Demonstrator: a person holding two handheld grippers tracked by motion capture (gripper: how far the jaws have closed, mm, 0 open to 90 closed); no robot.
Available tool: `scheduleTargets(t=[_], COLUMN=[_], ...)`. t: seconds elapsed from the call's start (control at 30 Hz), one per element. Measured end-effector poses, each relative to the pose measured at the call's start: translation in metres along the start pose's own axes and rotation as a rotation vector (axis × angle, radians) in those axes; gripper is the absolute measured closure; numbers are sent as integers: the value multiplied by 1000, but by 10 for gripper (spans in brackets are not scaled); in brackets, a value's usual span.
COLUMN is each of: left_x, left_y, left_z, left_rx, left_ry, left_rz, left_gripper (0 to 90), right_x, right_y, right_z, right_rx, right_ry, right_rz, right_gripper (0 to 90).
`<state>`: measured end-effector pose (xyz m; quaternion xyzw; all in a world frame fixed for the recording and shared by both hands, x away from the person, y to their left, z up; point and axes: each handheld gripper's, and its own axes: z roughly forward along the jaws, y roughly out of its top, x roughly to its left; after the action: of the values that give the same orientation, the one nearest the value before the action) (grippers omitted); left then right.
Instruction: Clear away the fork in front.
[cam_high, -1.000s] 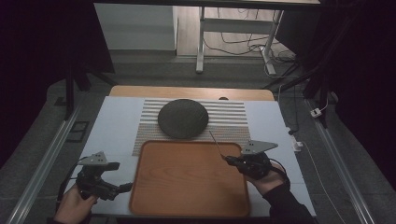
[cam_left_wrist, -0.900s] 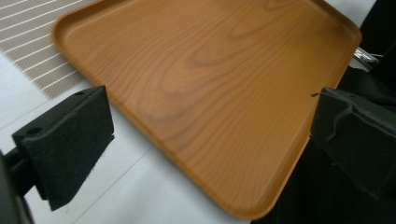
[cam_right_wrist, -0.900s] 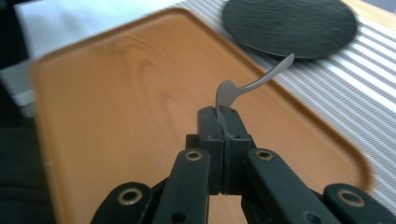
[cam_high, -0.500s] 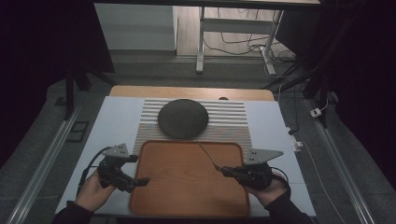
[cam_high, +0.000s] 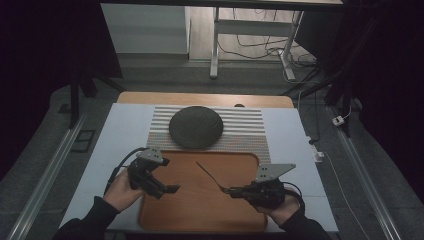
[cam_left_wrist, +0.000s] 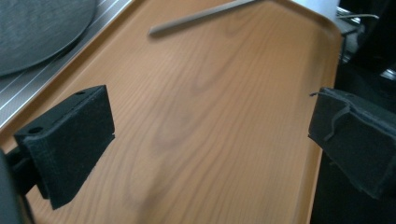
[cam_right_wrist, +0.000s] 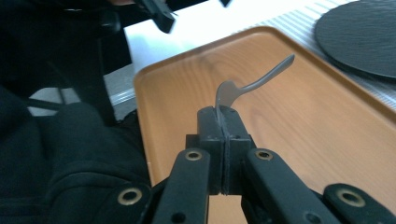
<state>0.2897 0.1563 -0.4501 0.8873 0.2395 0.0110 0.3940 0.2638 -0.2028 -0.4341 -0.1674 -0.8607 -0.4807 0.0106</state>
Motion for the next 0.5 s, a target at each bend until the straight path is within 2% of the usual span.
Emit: scheduleTargets(t=[0.2, 0.33, 0.5], left_x=[-5, -7, -10], left_y=[13, 18, 23], left_z=[17, 24, 33], left_rx=[45, 65, 106], left_ry=[-37, -82, -101], left_rz=[88, 141, 229], left_gripper=[3, 4, 81], right_x=[3, 3, 6], right_y=[4, 7, 9], right_z=[9, 15, 21], right_rx=[11, 17, 35], right_ry=[76, 122, 178], right_rz=[-18, -39, -61], right_gripper=[895, 895, 895])
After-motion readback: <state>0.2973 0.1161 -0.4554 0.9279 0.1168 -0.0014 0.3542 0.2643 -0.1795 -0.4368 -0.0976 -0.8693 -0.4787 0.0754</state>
